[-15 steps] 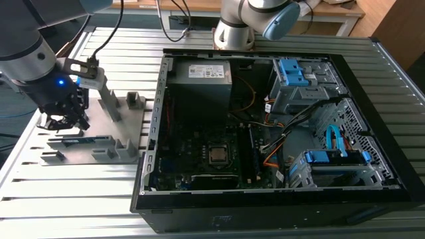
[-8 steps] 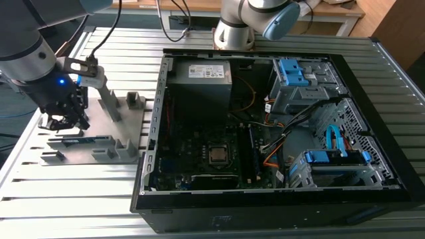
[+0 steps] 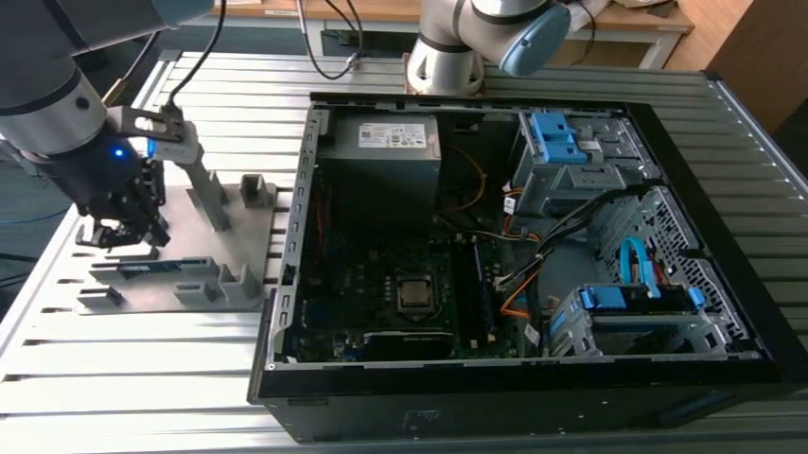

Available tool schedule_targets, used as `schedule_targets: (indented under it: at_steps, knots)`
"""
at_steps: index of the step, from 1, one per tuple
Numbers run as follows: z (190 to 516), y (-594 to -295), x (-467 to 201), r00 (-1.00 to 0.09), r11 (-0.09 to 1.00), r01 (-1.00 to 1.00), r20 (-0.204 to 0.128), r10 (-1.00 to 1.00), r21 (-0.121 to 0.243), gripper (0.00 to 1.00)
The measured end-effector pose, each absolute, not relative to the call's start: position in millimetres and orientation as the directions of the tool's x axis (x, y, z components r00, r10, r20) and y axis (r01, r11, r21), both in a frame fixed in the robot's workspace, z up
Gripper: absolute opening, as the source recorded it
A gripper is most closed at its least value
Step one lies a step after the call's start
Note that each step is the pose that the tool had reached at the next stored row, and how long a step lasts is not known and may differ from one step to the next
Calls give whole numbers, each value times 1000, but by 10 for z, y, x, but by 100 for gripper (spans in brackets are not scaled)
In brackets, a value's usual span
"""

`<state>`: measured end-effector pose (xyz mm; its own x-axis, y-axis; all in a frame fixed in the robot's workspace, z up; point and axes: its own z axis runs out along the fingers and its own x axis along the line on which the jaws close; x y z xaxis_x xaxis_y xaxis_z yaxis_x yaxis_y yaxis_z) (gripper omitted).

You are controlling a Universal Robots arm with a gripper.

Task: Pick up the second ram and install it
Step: 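Pick up the second ram and move it above second insertion slot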

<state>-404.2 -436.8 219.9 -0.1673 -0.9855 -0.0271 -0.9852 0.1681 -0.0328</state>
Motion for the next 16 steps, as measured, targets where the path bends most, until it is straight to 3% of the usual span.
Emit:
schedule_targets:
  at_steps: [5,11,16]
  knots:
    - [2199,-4368,-4044,-118,118,-992,15,-993,-39,10]
    - [2194,-4370,-4053,-27,26,-999,16,-1000,-39,10]
    - [2194,-4370,-4055,-24,23,-999,17,-1000,-39,10]
